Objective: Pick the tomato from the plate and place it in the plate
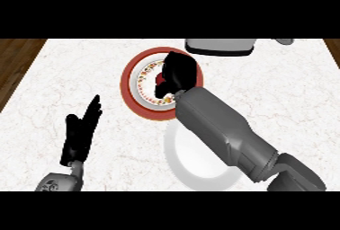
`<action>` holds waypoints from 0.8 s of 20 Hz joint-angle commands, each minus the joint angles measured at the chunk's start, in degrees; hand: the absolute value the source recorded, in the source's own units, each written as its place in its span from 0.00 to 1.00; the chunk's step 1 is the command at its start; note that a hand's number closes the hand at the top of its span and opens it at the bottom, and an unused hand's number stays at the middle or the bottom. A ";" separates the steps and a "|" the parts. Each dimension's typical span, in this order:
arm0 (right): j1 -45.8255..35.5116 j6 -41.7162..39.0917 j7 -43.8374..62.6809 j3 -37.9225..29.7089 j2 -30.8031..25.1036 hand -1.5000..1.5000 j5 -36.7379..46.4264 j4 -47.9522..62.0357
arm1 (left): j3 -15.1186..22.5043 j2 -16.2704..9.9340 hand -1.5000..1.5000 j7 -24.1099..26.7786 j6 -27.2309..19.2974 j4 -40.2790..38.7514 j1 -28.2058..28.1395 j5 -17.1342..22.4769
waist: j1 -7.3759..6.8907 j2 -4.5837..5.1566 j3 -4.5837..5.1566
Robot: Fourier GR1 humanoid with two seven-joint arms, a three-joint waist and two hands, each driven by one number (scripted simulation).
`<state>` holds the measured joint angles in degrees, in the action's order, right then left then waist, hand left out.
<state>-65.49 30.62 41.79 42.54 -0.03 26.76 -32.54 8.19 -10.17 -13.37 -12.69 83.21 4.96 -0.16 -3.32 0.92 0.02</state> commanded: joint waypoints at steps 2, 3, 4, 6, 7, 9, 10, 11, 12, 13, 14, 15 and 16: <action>2.30 -8.23 -8.51 -3.59 0.03 1.00 -8.26 3.59 | -1.92 -1.01 0.50 0.12 1.67 -1.35 1.14 1.48 | -0.25 0.38 -0.01; 1.47 -12.69 -7.00 -3.61 0.03 1.00 -8.82 4.50 | -1.33 -0.82 0.50 2.55 1.78 -0.09 -1.84 1.31 | -0.05 0.00 0.01; 2.16 -11.71 -9.03 -3.80 0.03 1.00 -8.30 7.76 | -0.31 -0.22 0.50 1.42 0.91 0.11 -0.98 0.00 | 0.13 0.08 -0.01; 2.41 -13.89 -10.56 -4.54 0.03 0.00 -10.74 7.25 | -1.05 -0.14 0.50 -1.85 -1.00 0.15 1.41 -1.12 | 0.44 -0.07 -0.04; 2.08 -14.13 -10.78 -3.52 0.03 0.00 -10.75 8.33 | -0.61 -0.50 0.50 1.11 1.17 1.21 -2.83 0.17 | -0.30 -0.05 -0.01; 2.70 -14.30 -18.62 -5.28 0.03 0.00 -11.52 7.93 | -0.71 -0.09 0.50 -0.83 0.68 1.74 -1.11 -0.07 | 0.61 -0.20 -0.05; 3.40 -14.24 -19.00 -4.04 0.03 0.00 -12.15 7.12 | -1.28 -0.21 0.50 -0.09 1.52 2.02 -2.16 1.06 | 0.02 -0.13 -0.03; 4.57 -10.89 -22.03 -5.14 0.03 0.00 -13.38 6.11 | -2.44 -1.22 0.50 -0.22 1.83 -0.12 1.44 0.74 | -0.09 0.14 -0.05; 3.18 -10.51 -24.45 -6.80 0.03 0.00 -13.21 5.93 | -0.65 0.50 0.50 -0.43 0.13 1.69 -1.21 -0.46 | 0.67 -0.21 -0.06; 4.43 -8.97 -27.56 -8.76 0.03 0.00 -14.61 3.89 | -1.66 -0.74 0.50 -2.04 0.92 2.70 -1.24 0.51 | 1.07 -0.35 -0.10; 3.08 -6.96 -29.52 -10.68 0.03 0.00 -15.93 3.57 | -0.38 1.17 0.50 0.27 -0.09 0.88 -1.34 -0.52 | 0.63 -0.01 -0.10; 4.50 -4.30 -32.12 -13.69 0.03 0.00 -18.19 1.19 | -1.84 -0.67 0.50 -0.42 0.60 1.02 -1.48 0.02 | 1.16 -0.12 -0.16; 4.79 -2.64 -33.40 -15.36 0.03 0.00 -19.46 -0.94 | -3.02 -1.17 0.50 -1.06 0.51 1.60 -0.74 0.67 | 1.72 -0.40 -0.17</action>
<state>-61.75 23.06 15.65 32.67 0.00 11.50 -29.22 6.63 -10.50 -13.82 -12.10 84.44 3.94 0.02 -2.48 0.78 -0.08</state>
